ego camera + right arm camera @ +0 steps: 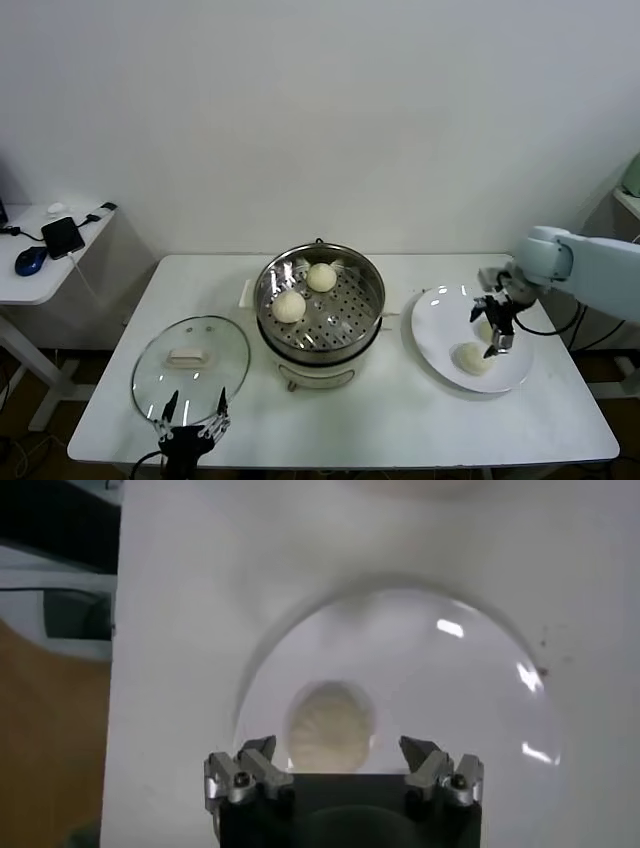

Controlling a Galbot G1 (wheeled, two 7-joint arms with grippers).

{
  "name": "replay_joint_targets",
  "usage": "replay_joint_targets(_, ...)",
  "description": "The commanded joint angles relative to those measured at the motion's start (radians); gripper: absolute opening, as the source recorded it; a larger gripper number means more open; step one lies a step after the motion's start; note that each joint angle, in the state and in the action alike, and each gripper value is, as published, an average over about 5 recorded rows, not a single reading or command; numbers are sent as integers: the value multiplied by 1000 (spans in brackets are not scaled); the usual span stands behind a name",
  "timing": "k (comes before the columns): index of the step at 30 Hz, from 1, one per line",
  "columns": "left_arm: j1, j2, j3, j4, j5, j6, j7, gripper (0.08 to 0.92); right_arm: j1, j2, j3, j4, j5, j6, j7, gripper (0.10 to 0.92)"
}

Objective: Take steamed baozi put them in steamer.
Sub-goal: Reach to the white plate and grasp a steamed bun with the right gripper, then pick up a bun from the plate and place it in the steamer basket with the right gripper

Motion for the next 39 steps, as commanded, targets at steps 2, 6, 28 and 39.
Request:
replay_joint_targets(2, 1, 0, 0, 1, 1, -1, -1, 823, -290, -16, 227, -73, -129, -36, 71, 823)
replay_joint_targets(6, 0, 3, -1, 7, 1, -3, -4, 823, -311, 7, 254, -91, -128, -45, 91, 823)
replay_joint_targets(28, -2, 0, 8, 4, 0, 1, -8, 823, -91, 13, 203, -50, -99, 15, -9, 661)
replay_joint_targets(39, 6, 2, 22, -13, 14, 4, -6, 823, 510, 334, -24, -111, 115, 338, -189, 654)
